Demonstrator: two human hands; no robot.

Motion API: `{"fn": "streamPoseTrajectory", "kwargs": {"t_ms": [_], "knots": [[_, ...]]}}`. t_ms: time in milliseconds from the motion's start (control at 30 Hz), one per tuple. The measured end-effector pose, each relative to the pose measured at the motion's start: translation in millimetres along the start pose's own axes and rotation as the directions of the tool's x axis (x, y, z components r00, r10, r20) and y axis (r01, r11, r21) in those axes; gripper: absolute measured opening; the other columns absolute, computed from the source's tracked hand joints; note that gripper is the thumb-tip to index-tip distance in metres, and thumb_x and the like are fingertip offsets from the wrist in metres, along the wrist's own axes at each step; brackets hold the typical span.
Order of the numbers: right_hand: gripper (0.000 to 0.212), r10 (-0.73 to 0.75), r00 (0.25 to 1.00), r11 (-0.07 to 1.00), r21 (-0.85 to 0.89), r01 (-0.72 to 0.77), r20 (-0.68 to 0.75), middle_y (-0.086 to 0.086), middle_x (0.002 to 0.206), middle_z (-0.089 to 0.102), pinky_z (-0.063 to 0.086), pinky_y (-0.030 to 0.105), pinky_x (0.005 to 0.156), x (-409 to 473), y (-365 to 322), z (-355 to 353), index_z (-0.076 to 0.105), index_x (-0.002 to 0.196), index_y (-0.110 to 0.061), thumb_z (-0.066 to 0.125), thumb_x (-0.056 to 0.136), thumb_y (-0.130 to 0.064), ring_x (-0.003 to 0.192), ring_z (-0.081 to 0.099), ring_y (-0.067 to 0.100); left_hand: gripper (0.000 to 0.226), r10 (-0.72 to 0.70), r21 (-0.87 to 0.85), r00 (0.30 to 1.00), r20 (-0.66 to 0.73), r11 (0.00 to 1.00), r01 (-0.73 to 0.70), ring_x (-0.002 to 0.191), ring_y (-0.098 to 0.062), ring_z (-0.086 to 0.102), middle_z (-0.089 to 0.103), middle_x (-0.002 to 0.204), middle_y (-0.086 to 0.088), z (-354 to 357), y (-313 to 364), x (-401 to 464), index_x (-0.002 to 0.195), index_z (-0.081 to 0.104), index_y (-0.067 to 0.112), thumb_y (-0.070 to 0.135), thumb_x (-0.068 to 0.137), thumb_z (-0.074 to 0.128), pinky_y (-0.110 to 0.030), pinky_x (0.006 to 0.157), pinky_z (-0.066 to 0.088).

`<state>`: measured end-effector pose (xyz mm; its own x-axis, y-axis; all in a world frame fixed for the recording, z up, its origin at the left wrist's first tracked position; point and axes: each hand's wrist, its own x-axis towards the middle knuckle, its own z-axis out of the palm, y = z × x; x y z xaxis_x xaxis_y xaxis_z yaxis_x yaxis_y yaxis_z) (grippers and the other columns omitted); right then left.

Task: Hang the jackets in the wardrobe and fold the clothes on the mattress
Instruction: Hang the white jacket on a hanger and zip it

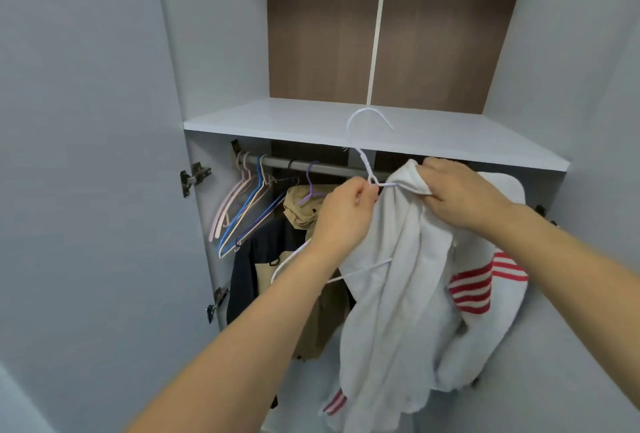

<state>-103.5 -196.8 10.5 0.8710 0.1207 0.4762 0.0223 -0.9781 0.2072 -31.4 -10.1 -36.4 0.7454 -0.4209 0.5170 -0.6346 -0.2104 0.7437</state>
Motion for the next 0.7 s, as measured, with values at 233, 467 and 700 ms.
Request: {"fn": "streamPoseTrajectory", "kwargs": {"t_ms": [233, 467, 700], "knots": [[0.022, 0.153, 0.985, 0.986, 0.082, -0.147, -0.075, 0.016, 0.090, 0.052, 0.037, 0.037, 0.072, 12.8, 17.7, -2.6, 0.060, 0.108, -0.003, 0.057, 0.086, -0.004, 0.085, 0.052, 0.035, 0.052, 0.046, 0.237, 0.902, -0.430, 0.969, 0.064, 0.113, -0.028, 0.045, 0.047, 0.124, -0.008, 32.0, -87.8, -81.0, 0.128, 0.049, 0.011, 0.021, 0.077, 0.056, -0.040, 0.096, 0.034], [0.018, 0.194, 0.974, 0.974, 0.139, -0.177, -0.117, 0.015, 0.095, 0.050, 0.035, 0.036, 0.073, 11.1, 11.2, -10.1, 0.057, 0.109, -0.004, 0.052, 0.092, -0.005, 0.089, 0.049, 0.033, 0.122, -0.727, 0.026, 0.489, 0.482, 0.569, 0.822, 0.140, -0.028, 0.030, 0.019, 0.158, -0.003, 72.1, -171.3, -101.1, 0.156, 0.004, 0.031, 0.050, 0.062, 0.079, -0.042, 0.111, 0.034], [0.013, 0.213, 0.967, 0.968, 0.165, -0.189, -0.138, 0.012, 0.091, 0.049, 0.041, 0.041, 0.073, -6.0, 7.0, -22.2, 0.056, 0.106, -0.006, 0.051, 0.093, -0.008, 0.084, 0.047, 0.031, 0.046, -0.605, 0.189, 0.516, 0.607, 0.740, 0.645, 0.111, -0.024, 0.056, 0.058, 0.128, -0.006, 81.9, -178.7, -78.1, 0.137, 0.051, 0.012, 0.032, 0.096, 0.060, -0.034, 0.097, 0.047]]}}
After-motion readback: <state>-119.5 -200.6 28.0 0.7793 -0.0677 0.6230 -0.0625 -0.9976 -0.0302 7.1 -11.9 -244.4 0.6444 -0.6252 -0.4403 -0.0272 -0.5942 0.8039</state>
